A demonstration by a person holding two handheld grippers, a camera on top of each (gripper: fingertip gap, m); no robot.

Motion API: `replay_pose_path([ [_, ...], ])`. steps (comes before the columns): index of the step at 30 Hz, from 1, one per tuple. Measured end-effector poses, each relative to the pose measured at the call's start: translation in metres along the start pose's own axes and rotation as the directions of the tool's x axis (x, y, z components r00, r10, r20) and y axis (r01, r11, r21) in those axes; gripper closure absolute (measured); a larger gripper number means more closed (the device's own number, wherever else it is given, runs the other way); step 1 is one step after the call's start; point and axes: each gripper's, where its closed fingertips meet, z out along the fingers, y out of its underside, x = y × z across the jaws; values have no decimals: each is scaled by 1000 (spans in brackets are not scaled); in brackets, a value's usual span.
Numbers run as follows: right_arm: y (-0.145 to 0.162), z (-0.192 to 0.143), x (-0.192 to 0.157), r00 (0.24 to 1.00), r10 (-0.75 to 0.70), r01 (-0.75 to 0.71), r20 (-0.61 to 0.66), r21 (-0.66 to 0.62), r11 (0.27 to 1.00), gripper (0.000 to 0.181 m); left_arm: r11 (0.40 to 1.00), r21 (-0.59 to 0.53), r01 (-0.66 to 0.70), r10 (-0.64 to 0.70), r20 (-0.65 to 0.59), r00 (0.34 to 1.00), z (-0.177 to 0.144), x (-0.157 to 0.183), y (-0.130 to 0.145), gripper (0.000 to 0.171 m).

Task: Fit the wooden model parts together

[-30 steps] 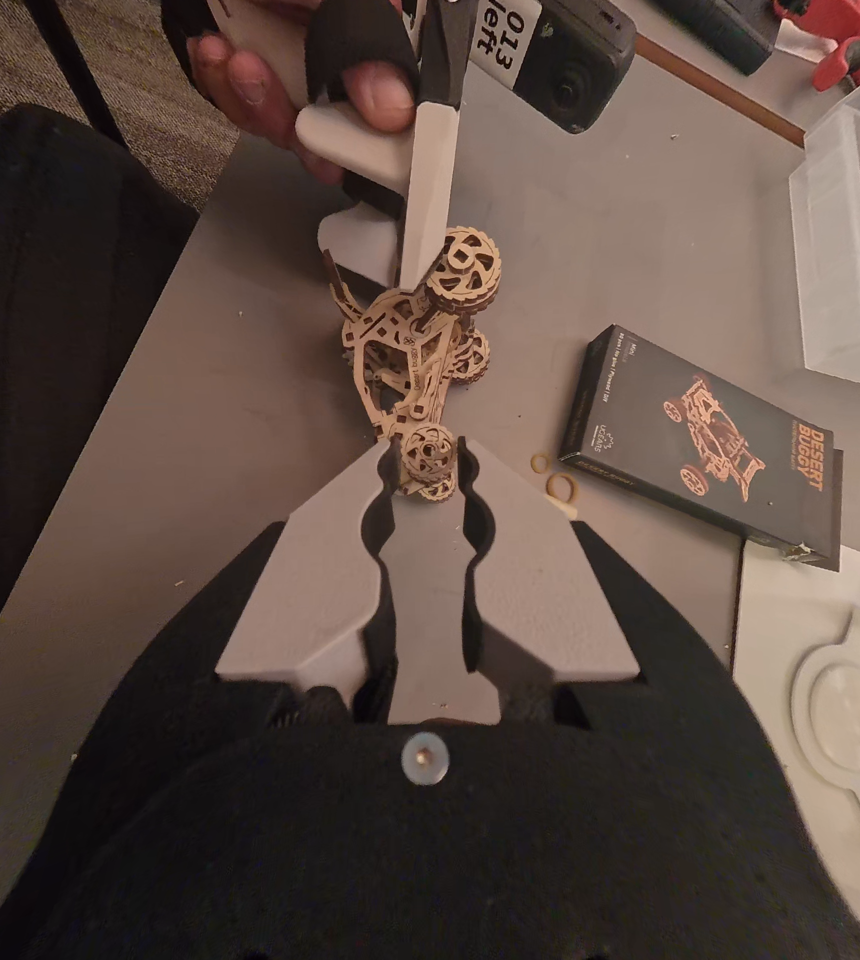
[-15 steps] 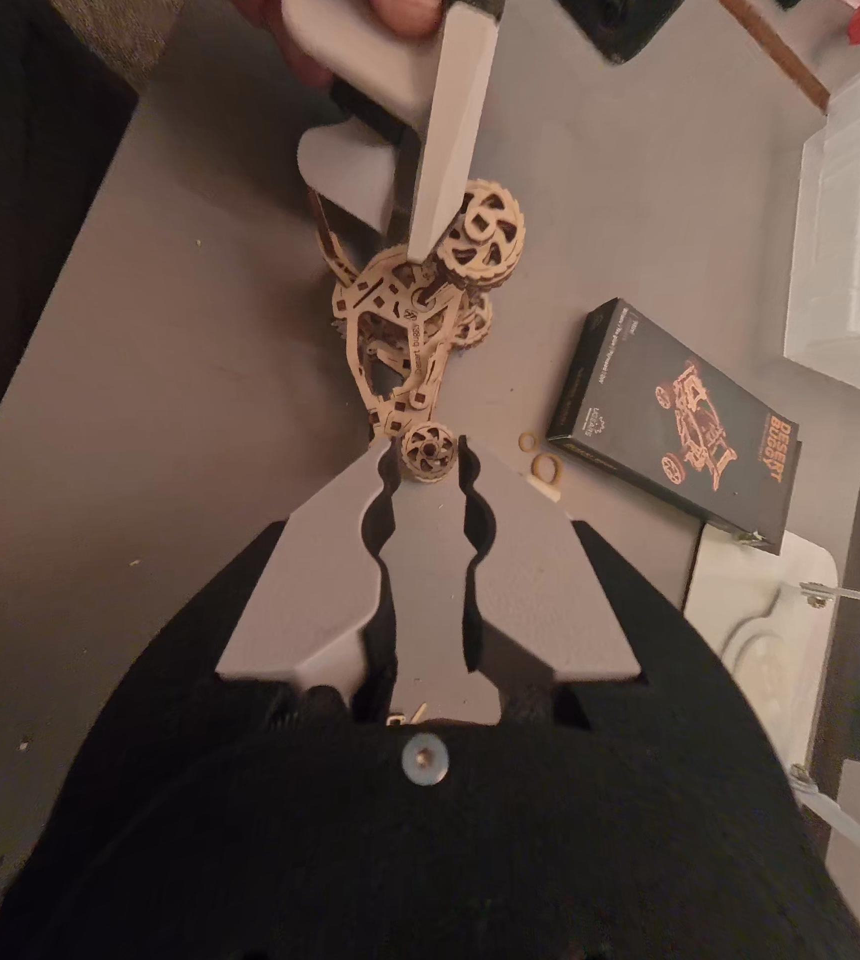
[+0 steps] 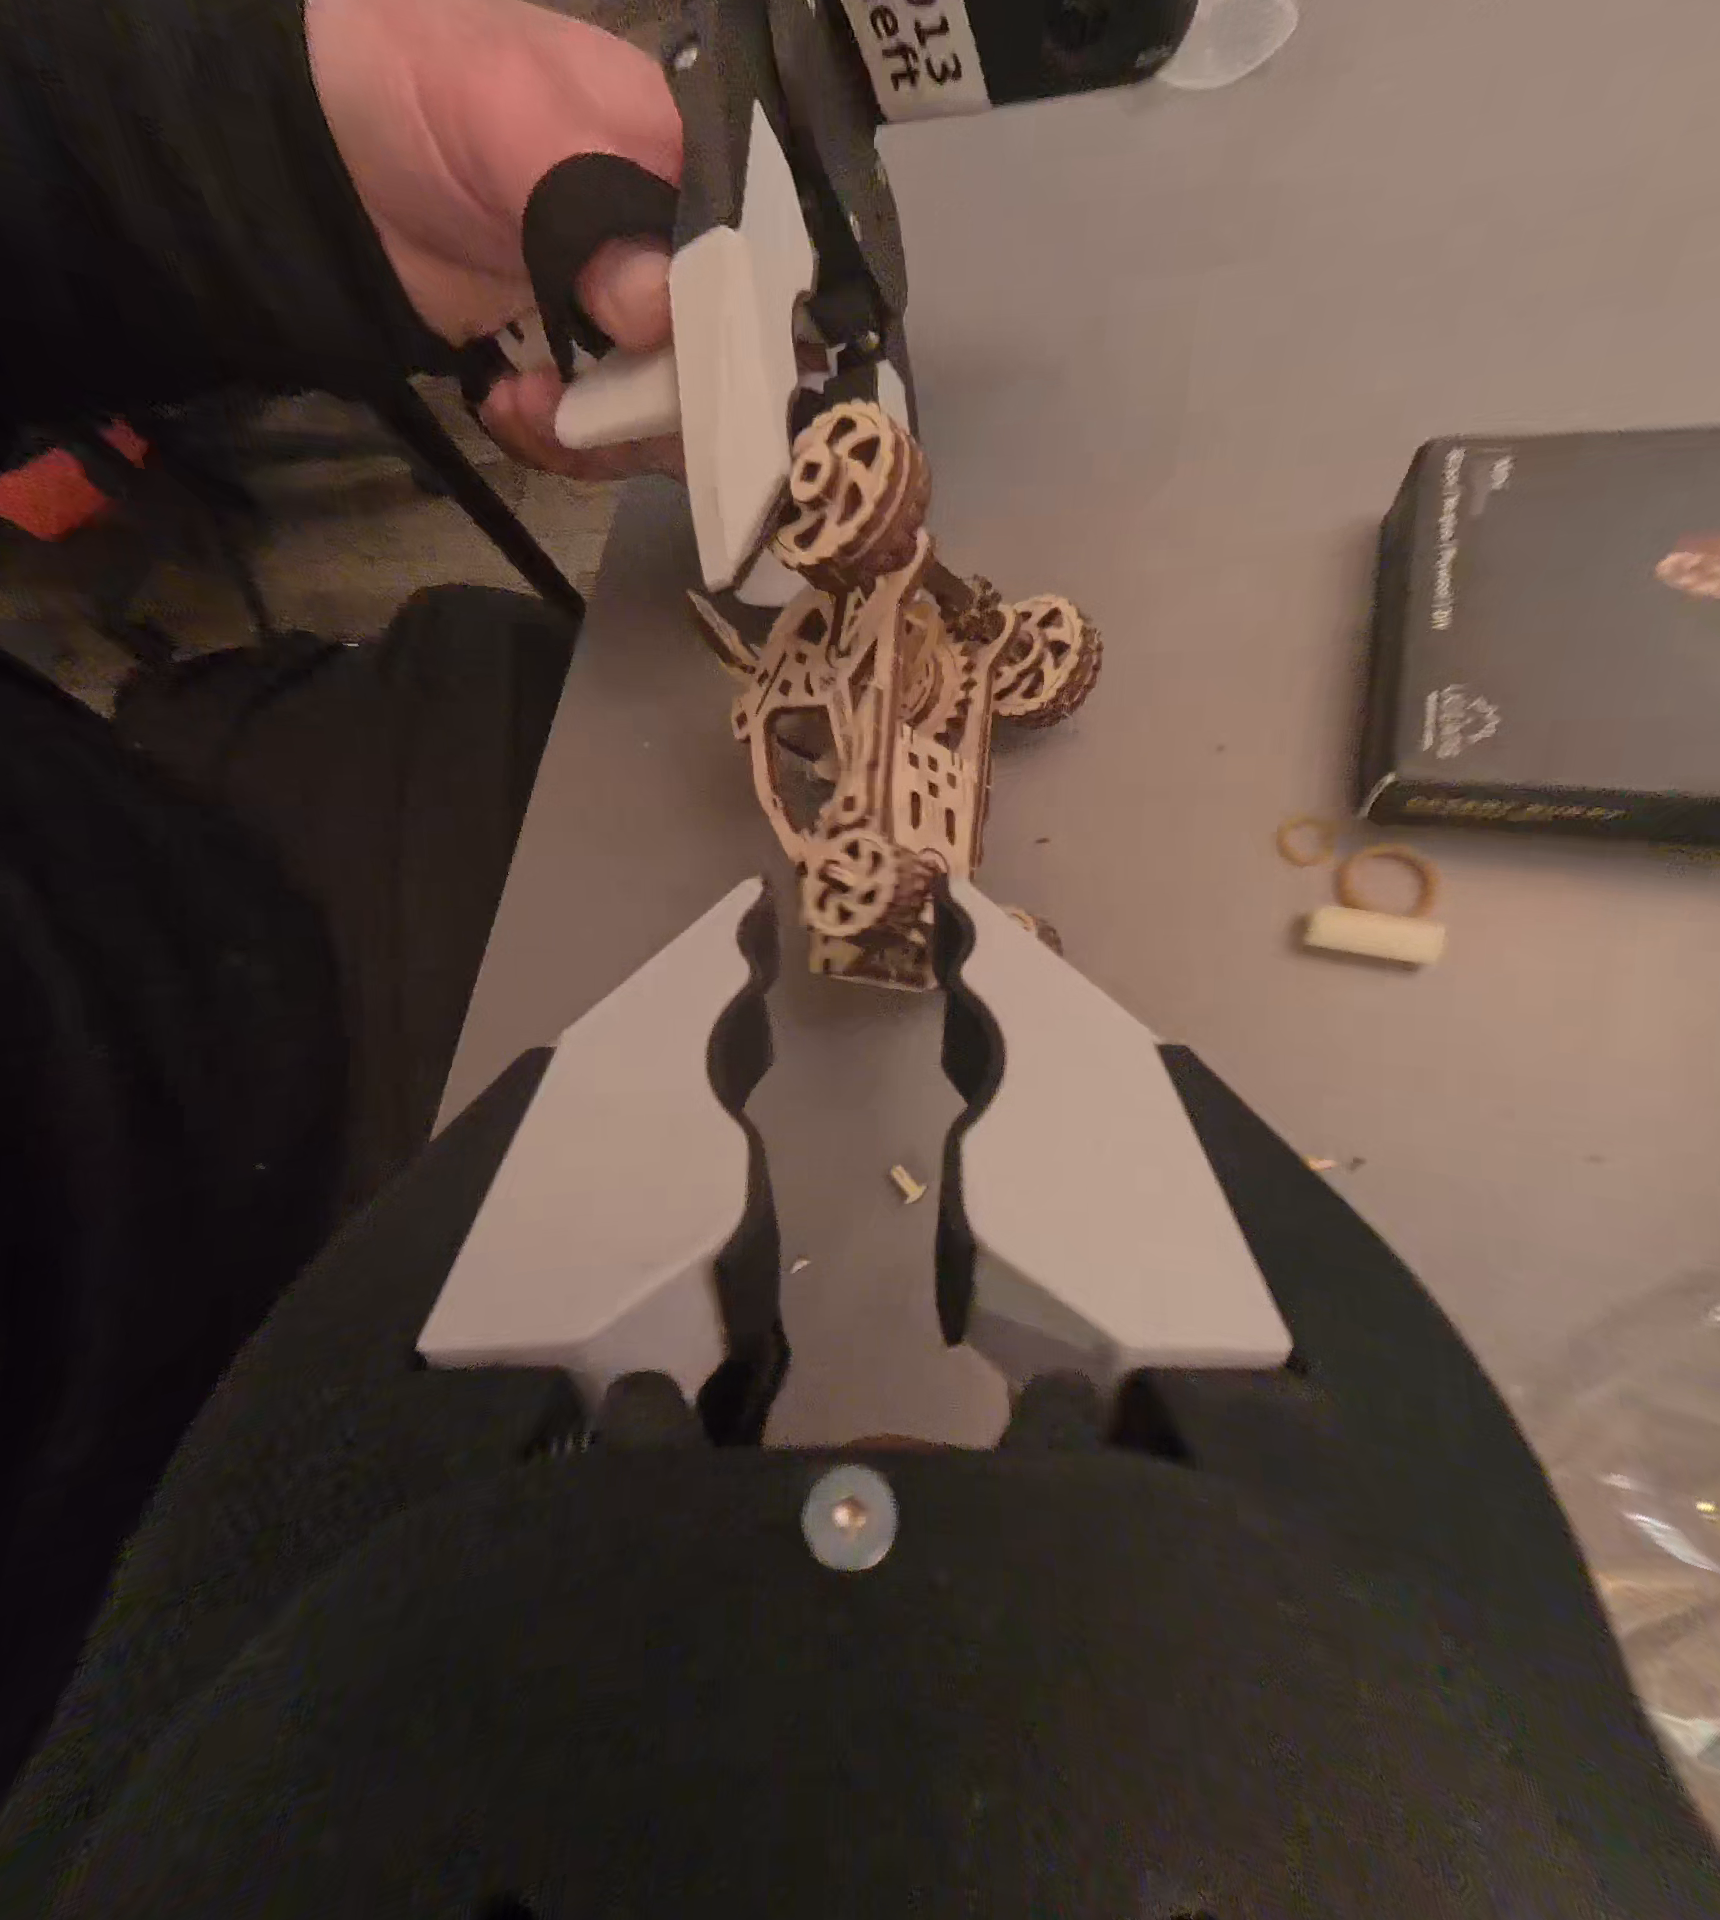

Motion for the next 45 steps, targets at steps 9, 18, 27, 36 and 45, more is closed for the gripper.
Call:
replay_pose_path([
  [9,21,7,-15,998,-46,46,-31,-3,999,166,979,-65,-191,196,79,977,8,-1,22,94],
  [18,35,5,-6,992,120,-120,39,-9,993,107,905,-134,-405,423,164,891,10,-6,36,95],
  [27,42,24,-8,990,69,-57,126,-93,994,109,839,-174,-516,543,196,816,10,-10,39,95],
  [36,50,22,-12,988,-155,155,11,-121,980,115,707,-251,-661,707,246,663,14,-15,48,95],
  [45,52,16,-14,977,-197,187,-85,-112,976,94,520,-368,-771,852,284,440,19,-22,54,94],
])
